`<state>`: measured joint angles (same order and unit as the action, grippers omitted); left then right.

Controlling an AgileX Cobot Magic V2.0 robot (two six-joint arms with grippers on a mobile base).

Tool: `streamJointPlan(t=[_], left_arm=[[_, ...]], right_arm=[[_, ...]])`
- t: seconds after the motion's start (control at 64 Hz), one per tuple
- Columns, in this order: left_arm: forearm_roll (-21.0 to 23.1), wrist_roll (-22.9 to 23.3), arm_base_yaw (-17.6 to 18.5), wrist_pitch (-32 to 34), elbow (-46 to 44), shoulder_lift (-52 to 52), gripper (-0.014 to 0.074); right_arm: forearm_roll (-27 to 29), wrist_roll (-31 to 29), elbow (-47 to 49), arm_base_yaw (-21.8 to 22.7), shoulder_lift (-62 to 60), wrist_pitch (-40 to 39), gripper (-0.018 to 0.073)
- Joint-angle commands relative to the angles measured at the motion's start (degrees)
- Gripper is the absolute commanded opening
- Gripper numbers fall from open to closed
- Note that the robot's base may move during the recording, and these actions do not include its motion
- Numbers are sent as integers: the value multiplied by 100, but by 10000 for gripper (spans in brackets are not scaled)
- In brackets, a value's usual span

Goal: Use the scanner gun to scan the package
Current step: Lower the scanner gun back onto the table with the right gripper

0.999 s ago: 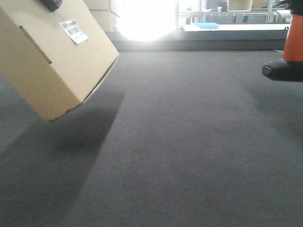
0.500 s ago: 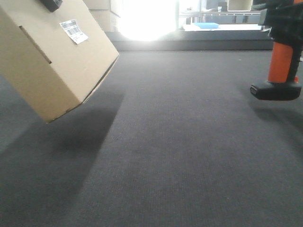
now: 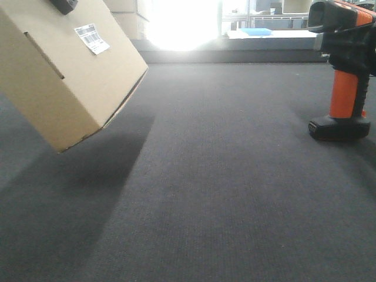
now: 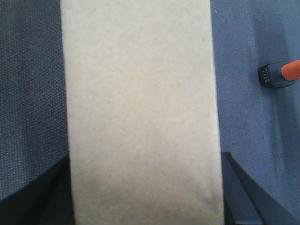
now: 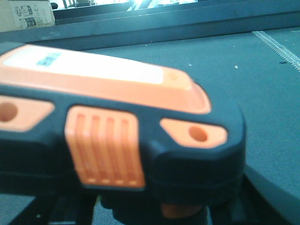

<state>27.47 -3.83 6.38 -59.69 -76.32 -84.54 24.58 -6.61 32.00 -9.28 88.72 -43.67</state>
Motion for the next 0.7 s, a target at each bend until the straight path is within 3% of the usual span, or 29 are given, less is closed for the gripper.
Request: streamJointPlan(t=[0.0,0.265,0.375,0.453,0.531,0.593,0.687], left_arm=[[73,-27,34,76,-9,79,-111],[73,-27,34,76,-9,79,-111],[73,-27,34,76,-9,79,-111],[73,-27,34,76,-9,79,-111],[73,-27,34,76,-9,79,-111],[73,-27,34,76,-9,79,-111],[73,-27,34,76,-9,79,-111]], right_arm=[[-87,15,35,22,-18,-398,-158],[-468,15,35,22,-18,-29,-124],[-480,15,35,22,-18,6,75],[-480,15,35,22,-18,6,316],[-480,15,35,22,-18,6,498],[-480,15,35,22,-18,59,578],[-480,15,35,22,-73,229,568]])
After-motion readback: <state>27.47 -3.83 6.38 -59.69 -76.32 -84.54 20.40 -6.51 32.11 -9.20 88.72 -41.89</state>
